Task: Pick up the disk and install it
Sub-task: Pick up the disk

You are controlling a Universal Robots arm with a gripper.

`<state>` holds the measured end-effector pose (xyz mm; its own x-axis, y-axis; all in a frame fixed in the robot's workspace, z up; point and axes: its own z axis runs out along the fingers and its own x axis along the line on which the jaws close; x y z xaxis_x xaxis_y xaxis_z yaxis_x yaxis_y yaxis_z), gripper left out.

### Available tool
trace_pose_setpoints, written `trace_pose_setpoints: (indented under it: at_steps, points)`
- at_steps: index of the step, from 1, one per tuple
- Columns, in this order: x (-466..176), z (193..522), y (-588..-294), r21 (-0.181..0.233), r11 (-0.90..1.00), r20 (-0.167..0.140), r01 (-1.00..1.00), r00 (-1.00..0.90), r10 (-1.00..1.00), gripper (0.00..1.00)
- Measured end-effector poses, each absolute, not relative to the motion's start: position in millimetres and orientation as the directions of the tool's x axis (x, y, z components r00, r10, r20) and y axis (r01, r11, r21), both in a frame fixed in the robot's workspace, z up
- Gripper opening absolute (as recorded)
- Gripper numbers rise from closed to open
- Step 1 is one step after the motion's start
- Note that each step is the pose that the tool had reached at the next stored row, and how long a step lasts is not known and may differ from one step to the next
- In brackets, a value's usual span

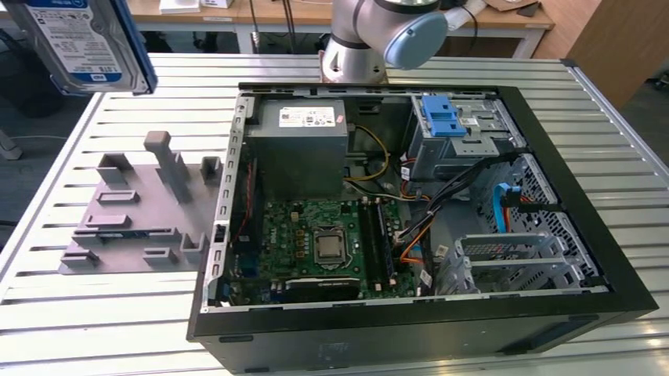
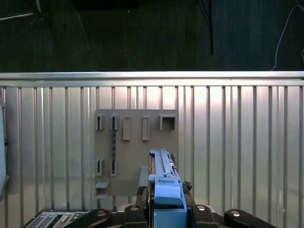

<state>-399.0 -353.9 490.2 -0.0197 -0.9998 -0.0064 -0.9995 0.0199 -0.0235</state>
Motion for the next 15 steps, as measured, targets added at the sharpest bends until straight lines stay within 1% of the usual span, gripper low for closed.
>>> trace_pose_setpoints:
  at_steps: [15]
  points:
    - [-381.6, 490.3, -362.8, -0.023, 0.020, -0.006, -1.000, -0.020, -1.000, 0.36]
